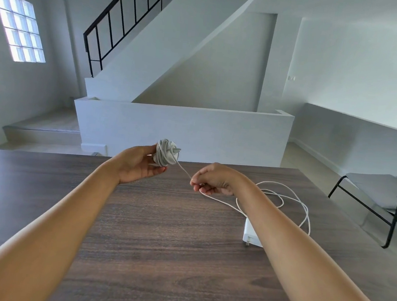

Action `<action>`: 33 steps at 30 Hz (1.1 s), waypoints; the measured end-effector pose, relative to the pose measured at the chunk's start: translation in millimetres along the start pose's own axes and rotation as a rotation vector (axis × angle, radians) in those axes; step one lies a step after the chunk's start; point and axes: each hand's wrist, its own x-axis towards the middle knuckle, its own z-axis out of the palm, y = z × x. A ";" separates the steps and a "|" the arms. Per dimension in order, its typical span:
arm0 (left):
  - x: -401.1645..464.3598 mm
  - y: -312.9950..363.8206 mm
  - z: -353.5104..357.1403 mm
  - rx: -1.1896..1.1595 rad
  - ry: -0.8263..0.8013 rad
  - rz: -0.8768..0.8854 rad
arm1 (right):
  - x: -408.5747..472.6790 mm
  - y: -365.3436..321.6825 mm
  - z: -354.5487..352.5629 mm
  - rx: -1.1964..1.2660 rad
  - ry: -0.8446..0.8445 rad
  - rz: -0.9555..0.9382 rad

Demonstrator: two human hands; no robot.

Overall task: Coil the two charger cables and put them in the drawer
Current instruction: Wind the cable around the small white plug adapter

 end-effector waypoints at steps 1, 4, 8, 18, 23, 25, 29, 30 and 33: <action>-2.1 0.0 -0.8 0.070 -0.048 -0.013 | 1.8 1.1 -1.2 -0.015 0.064 -0.006; -7.2 0.4 -0.6 0.315 -0.169 -0.077 | 6.6 1.8 -3.4 -0.091 0.237 -0.083; -7.8 0.5 3.6 0.568 -0.181 -0.120 | 10.0 -2.9 -0.1 -0.362 0.456 -0.277; 10.1 -10.9 8.2 1.298 0.203 0.190 | 3.6 -16.5 17.6 -0.060 0.454 -0.218; 16.8 -27.2 10.2 1.231 0.446 0.333 | -5.0 -16.7 20.1 0.289 0.224 -0.078; 21.6 -32.3 8.9 1.000 0.501 0.321 | -7.6 -14.7 21.2 0.319 0.171 -0.081; 23.7 -35.2 13.1 0.396 0.425 0.140 | -11.7 -12.1 19.3 0.138 0.145 -0.060; 21.8 -35.8 12.3 0.293 0.389 0.114 | -12.0 -10.8 17.6 0.066 0.145 -0.044; 14.2 -35.3 4.3 0.020 0.265 0.080 | -12.0 -4.5 14.4 -0.100 0.100 0.010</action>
